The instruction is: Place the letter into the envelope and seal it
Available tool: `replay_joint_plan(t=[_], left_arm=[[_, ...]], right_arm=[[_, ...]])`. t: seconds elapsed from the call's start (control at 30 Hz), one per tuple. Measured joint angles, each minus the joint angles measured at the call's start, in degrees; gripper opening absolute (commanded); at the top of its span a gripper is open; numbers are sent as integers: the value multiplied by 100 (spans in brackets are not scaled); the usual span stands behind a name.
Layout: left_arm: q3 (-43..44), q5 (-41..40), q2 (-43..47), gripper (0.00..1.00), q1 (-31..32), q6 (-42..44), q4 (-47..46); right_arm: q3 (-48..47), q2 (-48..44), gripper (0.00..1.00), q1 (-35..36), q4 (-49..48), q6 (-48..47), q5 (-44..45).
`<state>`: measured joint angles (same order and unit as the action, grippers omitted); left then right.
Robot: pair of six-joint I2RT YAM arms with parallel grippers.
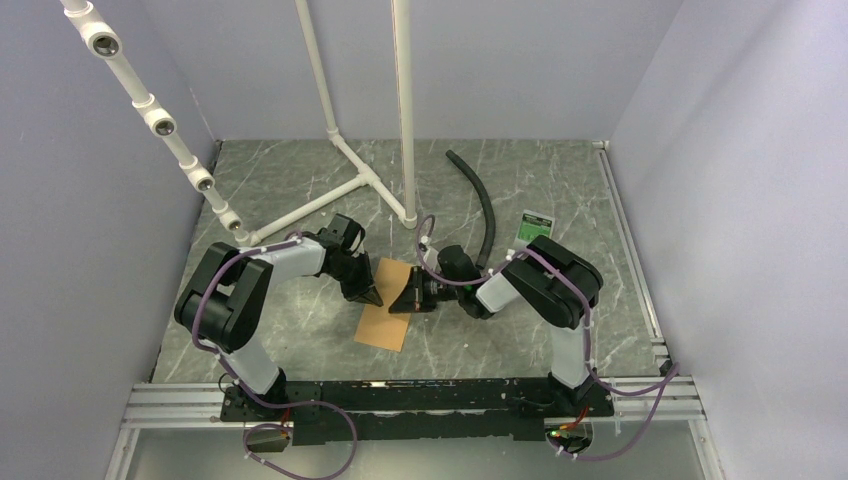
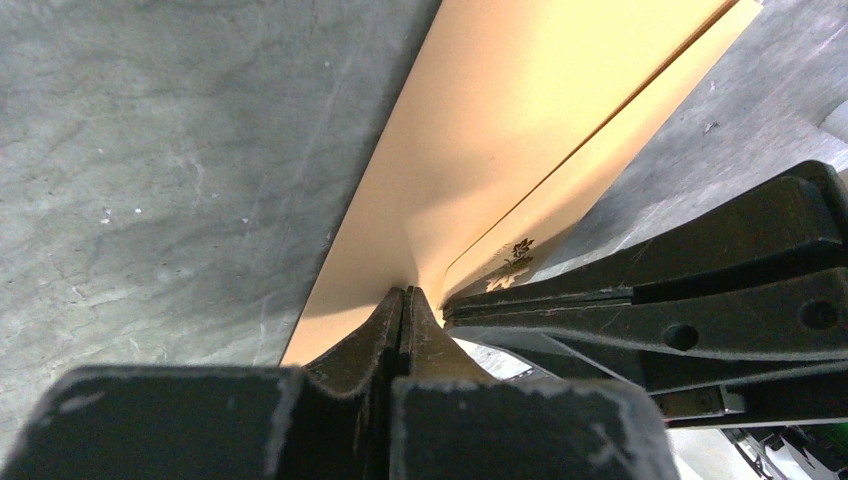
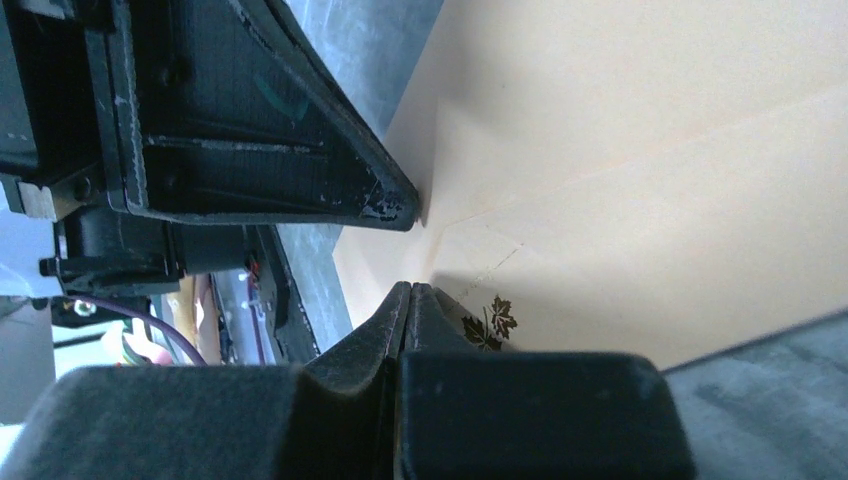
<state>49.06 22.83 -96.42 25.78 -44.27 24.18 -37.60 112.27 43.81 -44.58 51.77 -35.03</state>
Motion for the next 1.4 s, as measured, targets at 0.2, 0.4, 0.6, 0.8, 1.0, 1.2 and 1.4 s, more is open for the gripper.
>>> replay_joint_plan(t=[0.2, 0.4, 0.6, 0.8, 1.0, 1.2, 1.4], left_arm=[[-98, 7, 70, 2, 13, -68, -116], [-105, 9, 70, 2, 13, -131, -125], [-103, 22, 107, 3, 13, -79, -131], [-90, -39, 568, 16, 63, 428, -74], [275, -157, 1770, 40, 68, 763, -129], [208, -835, 3119, 88, 68, 1078, -363], [-52, -1880, 4275, 93, 68, 1364, -507]], right_arm=[[138, -363, 0, 190, 483, -352, 11], [197, -638, 0, 275, 1040, -796, -190], [262, -1211, 0, 354, 2000, -1102, -411], [-393, -2382, 0, 260, 3469, -1497, -46], [-1058, -3834, 13, -262, 4907, -1779, 1751], [-1123, -4990, 47, -1416, 6371, -1853, 3412], [-1416, -5108, 86, -2046, 7748, -1867, 4715]])
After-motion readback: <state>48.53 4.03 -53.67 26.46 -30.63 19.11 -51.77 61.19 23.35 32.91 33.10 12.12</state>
